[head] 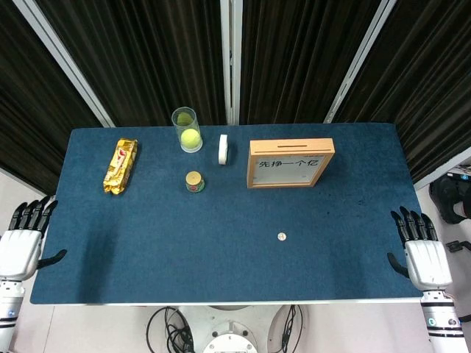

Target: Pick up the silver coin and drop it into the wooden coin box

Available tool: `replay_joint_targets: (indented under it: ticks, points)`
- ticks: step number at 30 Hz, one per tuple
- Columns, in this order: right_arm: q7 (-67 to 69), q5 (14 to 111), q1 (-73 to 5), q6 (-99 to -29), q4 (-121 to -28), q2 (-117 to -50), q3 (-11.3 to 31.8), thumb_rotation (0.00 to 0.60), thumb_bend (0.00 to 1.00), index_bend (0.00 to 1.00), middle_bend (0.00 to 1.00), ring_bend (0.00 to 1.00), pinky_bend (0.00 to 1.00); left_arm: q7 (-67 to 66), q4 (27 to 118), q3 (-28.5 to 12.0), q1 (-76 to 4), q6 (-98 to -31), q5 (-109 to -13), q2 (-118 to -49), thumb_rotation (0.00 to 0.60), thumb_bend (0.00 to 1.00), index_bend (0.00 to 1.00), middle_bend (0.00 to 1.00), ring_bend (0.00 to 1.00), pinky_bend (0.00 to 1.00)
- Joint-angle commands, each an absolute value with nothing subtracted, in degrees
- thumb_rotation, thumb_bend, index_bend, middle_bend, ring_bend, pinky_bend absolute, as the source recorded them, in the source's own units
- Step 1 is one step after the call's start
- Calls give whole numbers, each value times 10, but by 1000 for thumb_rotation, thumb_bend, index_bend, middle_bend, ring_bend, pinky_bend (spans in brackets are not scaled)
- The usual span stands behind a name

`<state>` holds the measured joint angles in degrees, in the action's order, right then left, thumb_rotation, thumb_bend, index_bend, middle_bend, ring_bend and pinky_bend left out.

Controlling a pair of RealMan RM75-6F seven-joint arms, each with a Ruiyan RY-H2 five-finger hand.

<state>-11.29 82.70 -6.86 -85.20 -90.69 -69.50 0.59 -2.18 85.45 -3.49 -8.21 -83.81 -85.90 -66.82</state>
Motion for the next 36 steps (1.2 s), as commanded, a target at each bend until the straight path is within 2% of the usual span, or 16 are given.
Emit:
replay_joint_targets:
  ticks: [1, 15, 24, 32, 36]
  points:
    - [-116, 828, -70, -849, -908, -696, 8, 600, 206, 0, 0, 0, 0, -18, 850, -35, -83, -836, -857, -670, 600, 122, 35, 0, 0, 0]
    - [-154, 867, -85, -817, -926, -708, -2, 600, 207, 0, 0, 0, 0, -4, 839, -28, -76, -842, -861, -677, 600, 122, 35, 0, 0, 0]
    - [-209, 878, -138, -730, -926, -739, 0, 600, 207, 1, 0, 0, 0, -10, 842, -24, -75, -845, -868, -677, 600, 122, 35, 0, 0, 0]
    - [-231, 840, -190, -648, -900, -779, 23, 600, 248, 173, 0, 0, 0, -8, 839, -22, -72, -845, -866, -679, 600, 122, 35, 0, 0, 0]
    - [-231, 825, -209, -626, -882, -801, 33, 600, 249, 193, 0, 0, 0, -5, 834, -21, -73, -842, -865, -680, 600, 121, 35, 0, 0, 0]
